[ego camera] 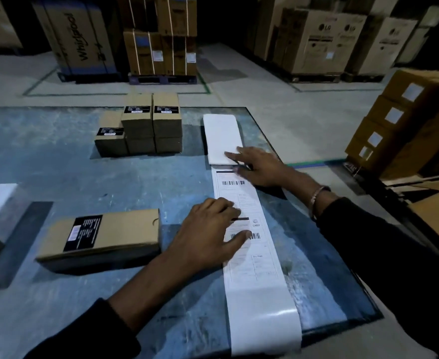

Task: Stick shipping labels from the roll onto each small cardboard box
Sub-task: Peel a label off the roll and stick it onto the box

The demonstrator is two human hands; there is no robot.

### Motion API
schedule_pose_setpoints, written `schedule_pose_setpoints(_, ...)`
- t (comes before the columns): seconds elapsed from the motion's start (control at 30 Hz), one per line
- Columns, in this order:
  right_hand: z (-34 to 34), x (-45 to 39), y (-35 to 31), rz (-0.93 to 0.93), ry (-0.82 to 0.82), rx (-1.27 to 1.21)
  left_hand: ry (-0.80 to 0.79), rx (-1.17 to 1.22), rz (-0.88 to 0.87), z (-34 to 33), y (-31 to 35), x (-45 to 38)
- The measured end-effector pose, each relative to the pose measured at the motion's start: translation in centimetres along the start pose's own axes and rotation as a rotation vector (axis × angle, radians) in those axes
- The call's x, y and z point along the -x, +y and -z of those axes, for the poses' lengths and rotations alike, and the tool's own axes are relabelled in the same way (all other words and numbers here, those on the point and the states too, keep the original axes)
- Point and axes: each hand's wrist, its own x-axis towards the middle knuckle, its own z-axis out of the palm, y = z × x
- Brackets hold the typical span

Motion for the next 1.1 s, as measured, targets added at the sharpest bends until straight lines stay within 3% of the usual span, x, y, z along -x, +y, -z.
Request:
schedule_pose_setpoints(0.1,-0.6,2.5,-0.5,-0.118,0.136,0.035,-0.007,0.044,0.011,0.0,0.1,0.6)
schedule_pose_setpoints(0.2,0.0,3.8,-1.4,-0.117,0.156,0.034,-0.014,0.031,0.009,0.1,0.4,1.6)
schedule_pose_setpoints(0.37,-0.4,7.1,-3.9,-0.106,0.125,-0.122,0.018,-0.016,0.015,0.3,1.6,3.8)
schedule_pose_setpoints(0.5,0.4,13.0,-7.8,-0.107,0.282,-0.272,0.135,0.024,0.027,0.5,2.6,7.1)
schedule_pose_setpoints(0.67,-2.8,23.3,-13.3,-0.017,0.119,-0.519,0.175,-0.019,0.031,0.6,3.8,12.7)
schedule_pose_setpoints(0.8,-5.5,26.5,-14.3,0.012,0.202,-0.344,0.179,-0.031,0.036,0.9,5.4,15.5)
schedule_pose_setpoints(0.9,-5.5,28.0,-14.8,0.011,0.226,-0.411,0.279,0.018,0.058,0.2,6.7,17.6)
schedule_pose_setpoints(1.0,-5.8,28.8,-15.0,0.048,0.25,-0.429,0.514,0.126,0.091,-0.9,8.2,20.0)
schedule_pose_setpoints(1.1,-6.0,29.2,-14.9,0.05,0.272,-0.43,0.65,0.302,0.223,-1.7,10.6,22.4)
